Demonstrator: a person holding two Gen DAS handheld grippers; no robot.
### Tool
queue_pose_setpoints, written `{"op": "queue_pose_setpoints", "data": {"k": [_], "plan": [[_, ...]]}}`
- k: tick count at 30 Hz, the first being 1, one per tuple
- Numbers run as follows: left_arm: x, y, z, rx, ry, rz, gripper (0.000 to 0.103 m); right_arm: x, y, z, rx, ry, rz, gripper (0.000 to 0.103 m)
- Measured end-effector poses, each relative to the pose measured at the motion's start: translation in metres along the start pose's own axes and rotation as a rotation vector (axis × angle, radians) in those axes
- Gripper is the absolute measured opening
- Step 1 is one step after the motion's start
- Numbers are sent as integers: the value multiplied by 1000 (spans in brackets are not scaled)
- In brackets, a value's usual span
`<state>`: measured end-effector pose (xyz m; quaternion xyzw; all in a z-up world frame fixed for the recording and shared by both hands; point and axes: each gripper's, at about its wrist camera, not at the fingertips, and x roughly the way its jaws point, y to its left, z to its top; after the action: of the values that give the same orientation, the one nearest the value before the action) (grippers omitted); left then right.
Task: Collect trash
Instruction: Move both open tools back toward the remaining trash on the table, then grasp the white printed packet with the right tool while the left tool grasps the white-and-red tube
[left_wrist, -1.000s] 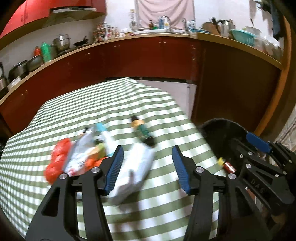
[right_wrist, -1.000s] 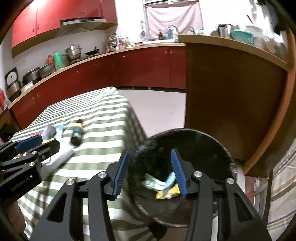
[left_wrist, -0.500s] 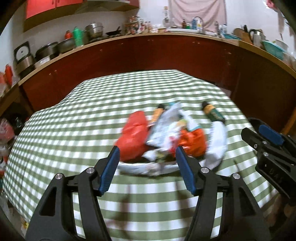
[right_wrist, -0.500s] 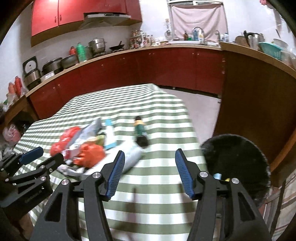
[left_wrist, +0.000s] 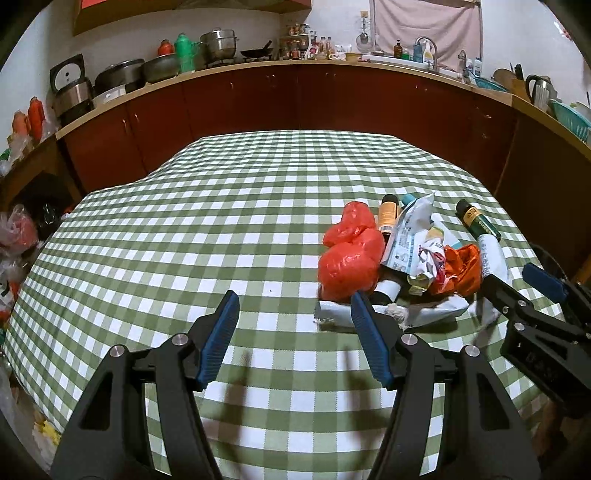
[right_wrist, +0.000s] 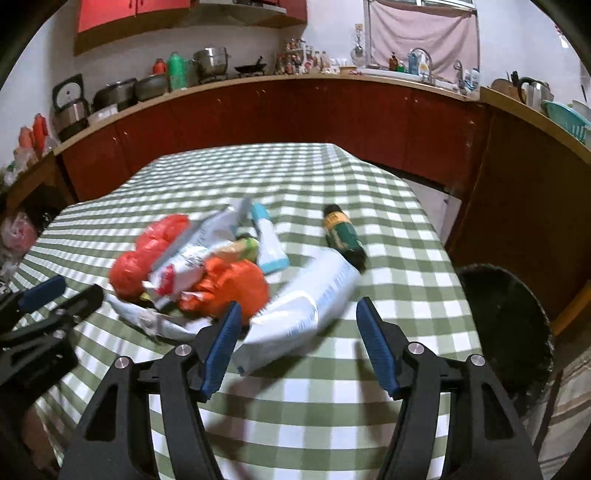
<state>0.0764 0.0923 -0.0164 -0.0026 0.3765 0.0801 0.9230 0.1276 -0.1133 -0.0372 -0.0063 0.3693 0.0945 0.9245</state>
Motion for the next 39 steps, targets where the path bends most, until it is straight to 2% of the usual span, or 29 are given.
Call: {"op": "queue_pose_setpoints", "data": {"k": [5,13,14,18,21,39], "plan": [[4,1,-2,-7,10,-14,61,-1,-13,-3,25,16,-30,63],[8,-6,1,-2,9,-29,62,7,-11,0,20,37,-9,63],[9,-7,2,-2,8,-30,62,8,-8,1,18,41,-6,61],[11,-13,4,-1,12,-42,62,10,-9,-2,26,54,8,44],[11,-21,6,10,9,-55,62,9,-11,-3,25,48,11,40],[12,-65,18,65,-10,-99,62,-14,-37,-11,-1,7,15,38]]}}
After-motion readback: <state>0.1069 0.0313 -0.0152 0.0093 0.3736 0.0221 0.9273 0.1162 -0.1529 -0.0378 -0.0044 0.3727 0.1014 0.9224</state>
